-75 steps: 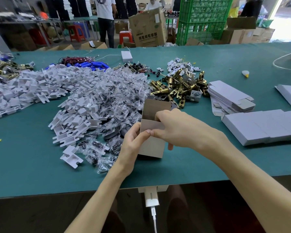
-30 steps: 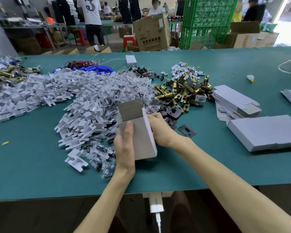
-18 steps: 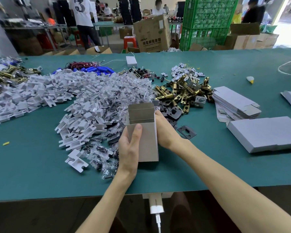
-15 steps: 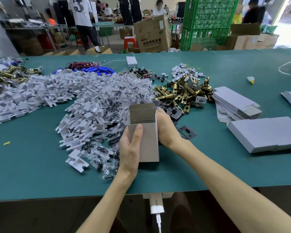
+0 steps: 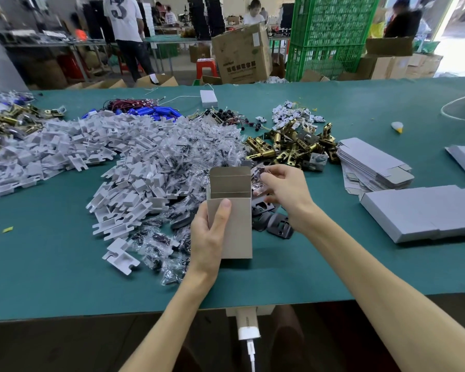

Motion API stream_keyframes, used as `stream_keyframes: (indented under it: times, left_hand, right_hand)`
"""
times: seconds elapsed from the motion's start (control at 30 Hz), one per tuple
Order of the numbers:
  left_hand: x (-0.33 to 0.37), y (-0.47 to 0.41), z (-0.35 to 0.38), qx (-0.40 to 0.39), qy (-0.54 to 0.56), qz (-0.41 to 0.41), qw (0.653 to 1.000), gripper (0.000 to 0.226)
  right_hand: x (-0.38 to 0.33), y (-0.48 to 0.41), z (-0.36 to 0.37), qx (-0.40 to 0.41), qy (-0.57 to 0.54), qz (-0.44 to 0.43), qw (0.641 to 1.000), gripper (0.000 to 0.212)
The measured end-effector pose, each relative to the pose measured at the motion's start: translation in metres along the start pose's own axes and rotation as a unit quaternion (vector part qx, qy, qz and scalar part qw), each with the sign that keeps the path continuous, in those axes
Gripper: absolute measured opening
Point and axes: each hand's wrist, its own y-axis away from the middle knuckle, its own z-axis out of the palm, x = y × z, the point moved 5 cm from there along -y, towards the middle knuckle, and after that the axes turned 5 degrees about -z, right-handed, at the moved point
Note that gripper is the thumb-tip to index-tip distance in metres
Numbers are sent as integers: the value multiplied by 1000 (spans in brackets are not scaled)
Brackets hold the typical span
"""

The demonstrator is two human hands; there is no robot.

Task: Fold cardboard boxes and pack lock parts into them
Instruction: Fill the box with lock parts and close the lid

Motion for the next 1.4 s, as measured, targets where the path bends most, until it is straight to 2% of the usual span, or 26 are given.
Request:
stream_keyframes:
  times: [0.13,0.37,0.53,0.63,0.7,0.83,1.03,1.17,1.3,1.4]
  left_hand:
    - [-1,0,0,0,-7,-1,1000,34]
    - [-1,1,1,-9,-33,0,999,38]
    - [-1,1,2,-19,-44,5,999,46]
    - [0,1,3,-32,-48,12,998,40]
    - [2,2,5,-40,-62,24,997,43]
    - [3,3,6,-53,-88,44,994,51]
    - [5,1,6,-43,-39,54,997,36]
    - [5,1,8,-50,-35,56,997,33]
    - [3,0,7,-49,-38,52,997,34]
    - [3,-1,6,-47,-41,45,997,38]
  right_hand:
    - [-7,6,-7,-11,-26,-3,1000,22]
    - [-40,21,-14,-27,-100,-55,993,14]
    - [-80,37,-20,17,-65,-192,979,8]
    - [-98,46,-19,-29,-51,-235,970,12]
    - [-104,54,-11,-73,0,-267,961,17]
    - [-105,67,3,-110,111,-333,930,18]
    - [-102,70,12,-154,295,-370,867,12]
    - [-96,69,10,-166,332,-339,864,13]
    - [-100,74,11,-159,365,-370,839,12]
    - [-102,73,10,-154,388,-356,836,12]
